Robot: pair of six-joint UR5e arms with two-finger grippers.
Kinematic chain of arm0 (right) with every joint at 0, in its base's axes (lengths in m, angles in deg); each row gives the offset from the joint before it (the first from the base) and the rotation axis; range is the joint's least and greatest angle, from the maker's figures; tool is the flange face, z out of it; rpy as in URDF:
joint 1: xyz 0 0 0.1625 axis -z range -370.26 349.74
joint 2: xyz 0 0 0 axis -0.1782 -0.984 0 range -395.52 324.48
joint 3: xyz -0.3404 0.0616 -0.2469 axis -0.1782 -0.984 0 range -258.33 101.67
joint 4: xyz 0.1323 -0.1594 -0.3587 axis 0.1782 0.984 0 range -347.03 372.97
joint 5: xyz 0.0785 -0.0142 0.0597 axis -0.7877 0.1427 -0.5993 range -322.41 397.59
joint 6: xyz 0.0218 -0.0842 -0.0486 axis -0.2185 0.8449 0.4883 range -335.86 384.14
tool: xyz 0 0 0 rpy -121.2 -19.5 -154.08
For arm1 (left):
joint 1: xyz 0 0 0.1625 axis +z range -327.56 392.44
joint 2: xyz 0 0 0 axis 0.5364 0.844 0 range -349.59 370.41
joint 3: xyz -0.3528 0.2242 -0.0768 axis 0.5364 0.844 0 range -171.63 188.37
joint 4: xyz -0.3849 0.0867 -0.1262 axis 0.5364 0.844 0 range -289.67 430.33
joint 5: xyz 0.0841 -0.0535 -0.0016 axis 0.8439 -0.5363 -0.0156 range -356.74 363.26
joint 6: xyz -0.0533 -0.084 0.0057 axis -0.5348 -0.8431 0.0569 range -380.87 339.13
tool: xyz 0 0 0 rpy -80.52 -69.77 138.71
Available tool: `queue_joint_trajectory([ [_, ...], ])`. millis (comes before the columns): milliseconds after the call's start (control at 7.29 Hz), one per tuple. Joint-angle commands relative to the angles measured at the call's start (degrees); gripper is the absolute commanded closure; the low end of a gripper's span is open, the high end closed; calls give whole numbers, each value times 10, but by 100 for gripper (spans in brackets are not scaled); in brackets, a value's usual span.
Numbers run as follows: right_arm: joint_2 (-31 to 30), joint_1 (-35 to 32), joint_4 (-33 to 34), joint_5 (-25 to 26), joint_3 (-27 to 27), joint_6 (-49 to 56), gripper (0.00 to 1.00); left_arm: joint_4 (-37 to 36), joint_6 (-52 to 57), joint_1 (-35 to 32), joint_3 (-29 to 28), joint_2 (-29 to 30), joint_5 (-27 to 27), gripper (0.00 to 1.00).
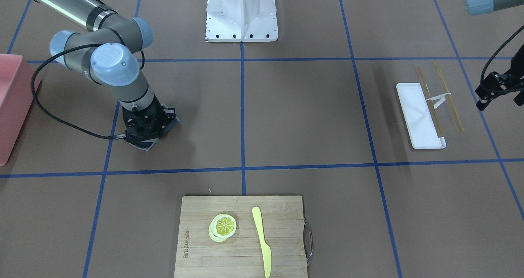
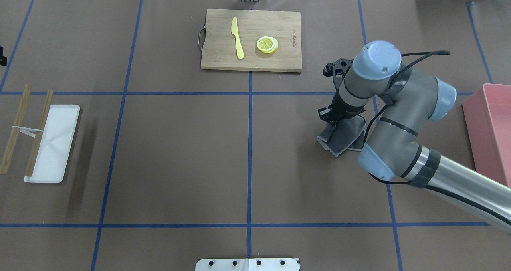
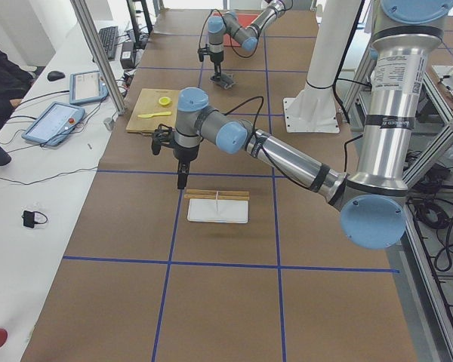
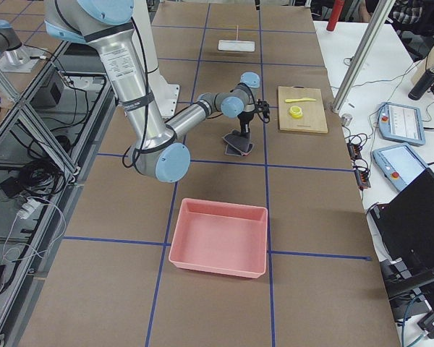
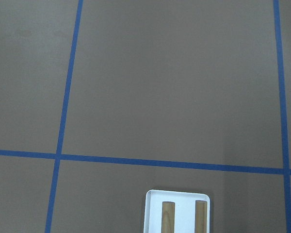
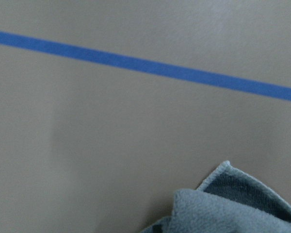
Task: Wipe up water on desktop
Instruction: 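Lift the cloth with the right gripper and carry it over the pink bin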
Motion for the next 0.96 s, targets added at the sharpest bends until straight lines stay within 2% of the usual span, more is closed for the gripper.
queue_joint_trajectory([
  [0,0,-89,5,-49,-8,52,100,1,0,0,-3,-5,0,2],
  [137,7,-128,5,-64,10,52,100,1,0,0,-2,-7,0,2],
  [411,4,-212,6,-128,55,52,100,0,-1,-2,-1,-8,-1,2],
  [686,-12,-323,87,-197,97,73,100,0,-1,-18,-2,-8,-18,2],
  [823,-50,-346,104,-198,123,134,100,0,-1,-25,-2,-8,-28,2],
])
